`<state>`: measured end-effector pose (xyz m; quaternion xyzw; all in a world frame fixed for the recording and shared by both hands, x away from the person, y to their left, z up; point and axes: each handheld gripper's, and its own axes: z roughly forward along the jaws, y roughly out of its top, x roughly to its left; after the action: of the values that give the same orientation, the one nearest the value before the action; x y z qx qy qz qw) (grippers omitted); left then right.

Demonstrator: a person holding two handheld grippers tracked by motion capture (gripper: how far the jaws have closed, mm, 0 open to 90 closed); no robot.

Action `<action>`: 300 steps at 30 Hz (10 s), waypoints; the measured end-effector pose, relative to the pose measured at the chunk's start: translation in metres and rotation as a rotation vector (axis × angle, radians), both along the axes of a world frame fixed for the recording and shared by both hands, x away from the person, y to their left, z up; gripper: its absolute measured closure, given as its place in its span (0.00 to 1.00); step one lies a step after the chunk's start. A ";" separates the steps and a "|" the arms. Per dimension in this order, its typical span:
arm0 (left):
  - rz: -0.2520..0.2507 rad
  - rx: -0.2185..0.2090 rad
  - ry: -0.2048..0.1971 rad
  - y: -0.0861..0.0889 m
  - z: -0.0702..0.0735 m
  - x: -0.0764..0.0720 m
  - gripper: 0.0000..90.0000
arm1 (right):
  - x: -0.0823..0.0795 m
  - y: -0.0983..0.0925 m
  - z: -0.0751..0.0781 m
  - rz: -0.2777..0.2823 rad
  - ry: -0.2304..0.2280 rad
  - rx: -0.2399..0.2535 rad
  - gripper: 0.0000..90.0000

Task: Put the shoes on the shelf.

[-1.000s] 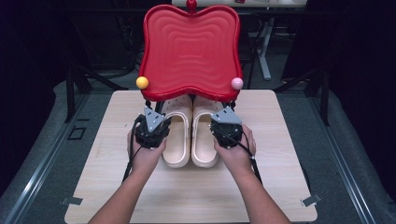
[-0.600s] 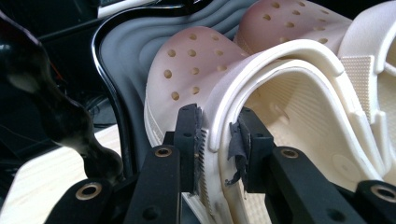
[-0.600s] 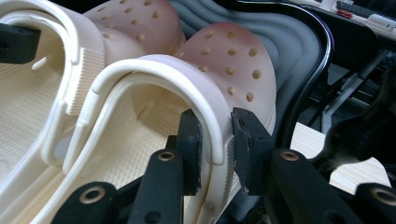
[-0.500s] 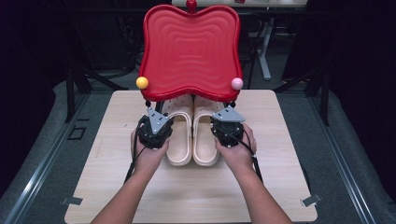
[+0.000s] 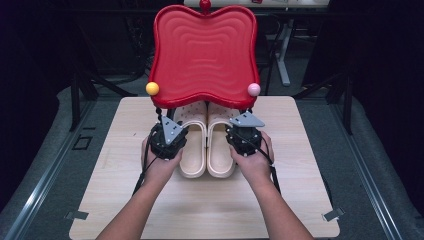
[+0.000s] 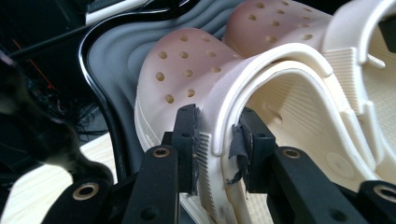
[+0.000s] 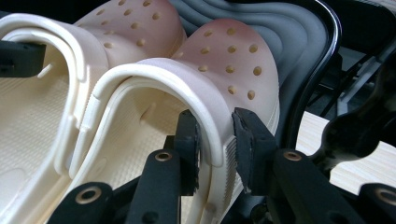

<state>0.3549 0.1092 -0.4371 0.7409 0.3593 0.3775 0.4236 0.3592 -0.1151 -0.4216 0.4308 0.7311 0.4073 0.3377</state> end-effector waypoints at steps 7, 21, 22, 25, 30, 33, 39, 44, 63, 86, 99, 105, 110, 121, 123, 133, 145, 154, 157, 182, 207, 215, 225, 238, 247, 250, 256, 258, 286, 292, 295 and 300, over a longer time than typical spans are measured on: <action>0.010 -0.020 -0.002 -0.002 -0.001 -0.001 0.78 | -0.003 0.005 -0.001 -0.017 -0.013 -0.022 0.79; 0.013 -0.064 0.004 0.001 -0.001 0.000 0.73 | -0.008 0.011 -0.003 -0.015 -0.034 -0.042 0.76; 0.006 -0.068 0.004 0.001 -0.001 0.000 0.71 | -0.008 0.011 -0.003 -0.013 -0.037 -0.033 0.74; -0.011 -0.082 0.010 0.002 0.000 -0.001 0.67 | -0.007 0.010 -0.002 -0.002 -0.040 -0.024 0.71; -0.014 -0.091 0.022 0.004 0.000 -0.001 0.65 | -0.008 0.009 -0.005 0.017 -0.052 -0.015 0.67; -0.021 -0.104 0.021 0.005 -0.001 -0.003 0.62 | -0.009 0.008 -0.006 0.019 -0.052 -0.016 0.66; -0.027 -0.133 0.026 0.009 0.001 -0.007 0.59 | -0.015 0.006 -0.002 0.033 -0.075 -0.025 0.64; -0.038 -0.148 0.020 0.014 0.006 -0.015 0.58 | -0.026 0.002 0.002 0.048 -0.099 -0.032 0.64; -0.094 -0.206 0.047 0.055 -0.012 -0.066 0.63 | -0.088 -0.030 -0.009 0.149 -0.135 0.051 0.57; -0.131 -0.239 0.142 0.069 -0.061 -0.108 0.58 | -0.127 -0.030 -0.060 0.181 -0.018 0.016 0.64; -0.128 -0.192 0.170 0.056 -0.079 -0.114 0.74 | -0.131 -0.016 -0.086 0.212 0.067 0.007 0.83; -0.140 -0.191 0.195 0.054 -0.082 -0.111 0.87 | -0.122 -0.011 -0.095 0.212 0.098 0.012 0.92; -0.150 -0.186 0.212 0.050 -0.083 -0.107 0.94 | -0.115 -0.007 -0.096 0.215 0.129 0.030 0.97; -0.158 -0.165 0.225 0.041 -0.084 -0.101 0.99 | -0.108 -0.005 -0.094 0.199 0.136 0.051 0.99; -0.159 -0.171 0.228 0.041 -0.083 -0.099 0.99 | -0.109 -0.005 -0.092 0.195 0.136 0.042 1.00; -0.139 -0.186 0.204 0.045 -0.070 -0.092 0.99 | -0.107 -0.010 -0.081 0.162 0.111 0.036 1.00; -0.129 -0.181 0.206 0.035 -0.068 -0.075 0.99 | -0.087 -0.021 -0.071 0.109 0.116 0.009 1.00; -0.103 -0.199 0.183 0.036 -0.059 -0.064 0.99 | -0.075 -0.019 -0.063 0.099 0.103 -0.005 1.00; -0.097 -0.197 0.177 0.036 -0.056 -0.060 0.99 | -0.071 -0.015 -0.060 0.104 0.093 -0.011 1.00; -0.047 -0.173 0.199 0.027 -0.053 -0.018 0.99 | -0.031 -0.001 -0.056 0.071 0.093 0.021 1.00; -0.021 -0.191 0.180 0.028 -0.055 -0.016 0.85 | -0.027 0.001 -0.062 0.075 0.100 0.089 0.82; -0.015 -0.196 0.124 0.032 -0.036 -0.022 0.70 | -0.034 -0.005 -0.043 0.045 0.055 0.126 0.67; 0.001 -0.245 0.140 0.026 -0.032 -0.009 0.55 | -0.018 -0.003 -0.038 -0.005 0.061 0.168 0.56; 0.020 -0.294 0.140 0.018 -0.041 0.008 0.54 | -0.002 -0.004 -0.041 -0.027 0.104 0.219 0.49; 0.052 -0.245 0.112 0.013 -0.044 0.015 0.57 | 0.005 -0.002 -0.046 -0.052 0.087 0.220 0.52; 0.056 -0.214 0.107 0.012 -0.042 0.016 0.58 | 0.007 -0.001 -0.047 -0.058 0.066 0.188 0.55; 0.057 -0.168 0.102 0.012 -0.040 0.021 0.62 | 0.010 -0.004 -0.048 -0.030 0.057 0.180 0.57; 0.058 -0.150 0.101 0.011 -0.039 0.021 0.62 | 0.011 -0.005 -0.048 -0.024 0.052 0.177 0.57; 0.040 -0.185 0.110 0.016 -0.039 0.023 0.63 | 0.012 -0.004 -0.049 -0.032 0.047 0.176 0.56; 0.039 -0.178 0.110 0.016 -0.038 0.022 0.63 | 0.012 -0.004 -0.049 -0.031 0.048 0.177 0.56; 0.038 -0.175 0.108 0.017 -0.038 0.022 0.63 | 0.012 -0.004 -0.049 -0.032 0.047 0.176 0.56; 0.034 -0.181 0.113 0.018 -0.036 0.019 0.61 | 0.010 -0.004 -0.048 -0.027 0.048 0.176 0.55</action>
<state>0.3741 0.1271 -0.4735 0.7135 0.4276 0.3083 0.4616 0.3691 -0.1195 -0.4693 0.4781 0.6946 0.4549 0.2863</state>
